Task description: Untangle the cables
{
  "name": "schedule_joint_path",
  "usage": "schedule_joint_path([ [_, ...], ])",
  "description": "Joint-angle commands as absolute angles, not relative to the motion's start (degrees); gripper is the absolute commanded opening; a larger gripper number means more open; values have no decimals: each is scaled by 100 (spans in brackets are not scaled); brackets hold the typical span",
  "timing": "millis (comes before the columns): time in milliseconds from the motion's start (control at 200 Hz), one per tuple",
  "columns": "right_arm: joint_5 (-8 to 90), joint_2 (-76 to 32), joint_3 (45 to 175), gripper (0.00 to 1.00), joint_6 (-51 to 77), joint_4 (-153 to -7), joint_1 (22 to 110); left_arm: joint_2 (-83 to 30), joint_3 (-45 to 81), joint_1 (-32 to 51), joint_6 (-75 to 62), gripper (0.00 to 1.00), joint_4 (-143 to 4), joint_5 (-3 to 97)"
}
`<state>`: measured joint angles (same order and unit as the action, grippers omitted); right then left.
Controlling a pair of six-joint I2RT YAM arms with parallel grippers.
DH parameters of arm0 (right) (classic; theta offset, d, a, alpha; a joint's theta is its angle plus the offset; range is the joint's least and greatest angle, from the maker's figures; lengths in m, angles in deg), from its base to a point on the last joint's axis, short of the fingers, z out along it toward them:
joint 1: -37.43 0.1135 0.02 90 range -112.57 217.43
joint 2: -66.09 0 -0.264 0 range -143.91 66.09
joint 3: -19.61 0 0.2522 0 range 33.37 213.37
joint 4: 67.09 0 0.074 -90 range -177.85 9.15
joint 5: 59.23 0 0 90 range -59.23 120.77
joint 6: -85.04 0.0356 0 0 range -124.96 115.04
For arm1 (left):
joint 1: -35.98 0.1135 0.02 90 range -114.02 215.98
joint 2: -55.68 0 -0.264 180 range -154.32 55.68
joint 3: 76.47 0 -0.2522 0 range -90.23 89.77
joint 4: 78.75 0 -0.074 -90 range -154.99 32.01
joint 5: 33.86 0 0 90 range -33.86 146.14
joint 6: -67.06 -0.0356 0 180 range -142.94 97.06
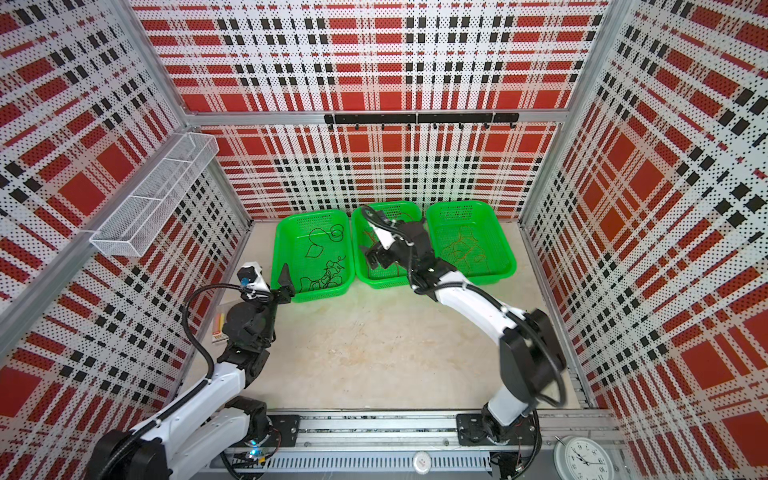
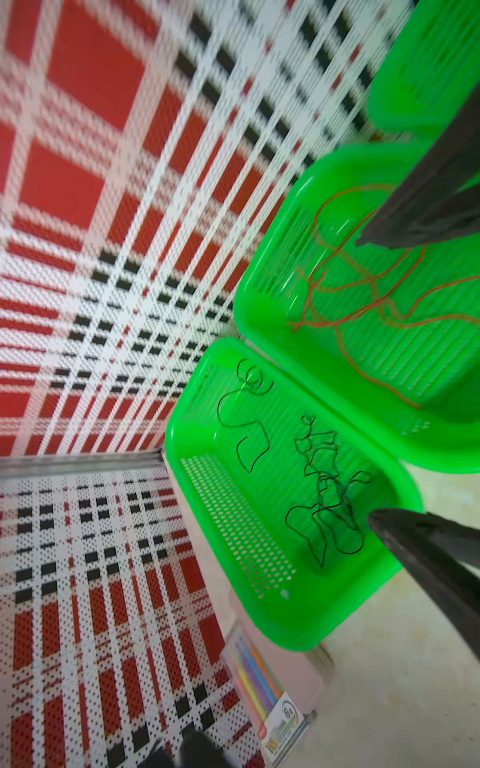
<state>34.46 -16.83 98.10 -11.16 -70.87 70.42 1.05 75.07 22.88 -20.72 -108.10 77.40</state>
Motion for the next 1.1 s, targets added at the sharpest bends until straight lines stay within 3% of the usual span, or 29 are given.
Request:
schedule_joint_path([
  [0,2592,-342,8622,100,-810,-6471,6648,-88,7868,2323,-2001,75,-11728,8424],
  [140,2078,1047,7012,100,-544,-6849,5782,-500,8557,2367,-2218,79,-13140,8571],
  [296,1615,1738,5226,100,-185,-6066,4556,-1528,8598,2594,-2504,79,-14147,7879],
  [456,1855,809,3927,100,-161,-3403,4015,-2496,8668,2849,-2729,81,-15290,7551],
  [611,2752,-730,4014,100,-346,-1407,3767,-3734,8909,3372,-2302,84,-17031,7029],
  [726,3786,-1558,4392,100,145,-1163,3365,-3415,8535,3592,-2187,86,-15830,6691],
  [847,4259,-2706,4200,100,-23,667,3397,-3509,8477,3587,-2190,89,-15914,6548],
  [1092,4197,-2414,4838,100,-80,-1061,3404,-3449,7833,3645,-2254,91,-14612,6153],
])
